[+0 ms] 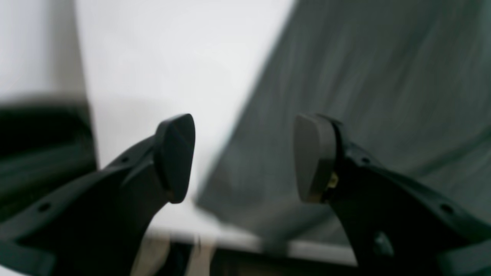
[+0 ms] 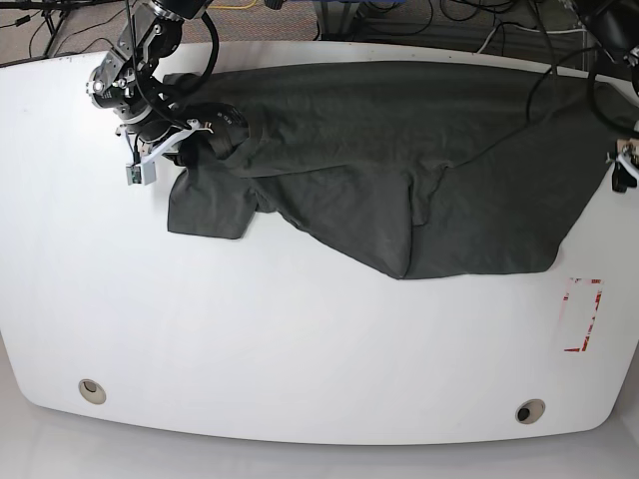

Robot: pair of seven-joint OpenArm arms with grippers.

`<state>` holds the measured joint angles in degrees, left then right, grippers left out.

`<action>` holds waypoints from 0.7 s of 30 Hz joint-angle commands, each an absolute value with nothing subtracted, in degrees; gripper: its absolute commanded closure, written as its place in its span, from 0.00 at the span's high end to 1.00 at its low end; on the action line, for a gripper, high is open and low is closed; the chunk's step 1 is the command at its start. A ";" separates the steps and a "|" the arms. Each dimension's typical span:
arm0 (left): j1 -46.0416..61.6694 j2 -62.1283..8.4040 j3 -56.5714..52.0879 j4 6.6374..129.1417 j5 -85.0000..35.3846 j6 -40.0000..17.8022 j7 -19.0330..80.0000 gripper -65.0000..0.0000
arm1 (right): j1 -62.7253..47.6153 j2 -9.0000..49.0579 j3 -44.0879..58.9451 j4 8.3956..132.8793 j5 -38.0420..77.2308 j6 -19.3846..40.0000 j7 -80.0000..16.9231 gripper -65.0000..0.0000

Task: Fold the T-shirt properly

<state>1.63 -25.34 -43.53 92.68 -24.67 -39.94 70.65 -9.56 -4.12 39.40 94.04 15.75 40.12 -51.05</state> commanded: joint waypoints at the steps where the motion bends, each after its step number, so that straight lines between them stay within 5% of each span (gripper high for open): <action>1: -3.12 -25.45 -41.36 90.15 -24.31 -40.00 70.02 0.59 | -9.45 -3.82 39.43 94.37 14.64 40.00 -52.44 0.00; 21: -30.73 -23.52 -26.68 49.80 -7.43 -40.00 52.26 0.59 | -9.10 -3.74 39.34 94.37 14.64 40.00 -52.44 0.00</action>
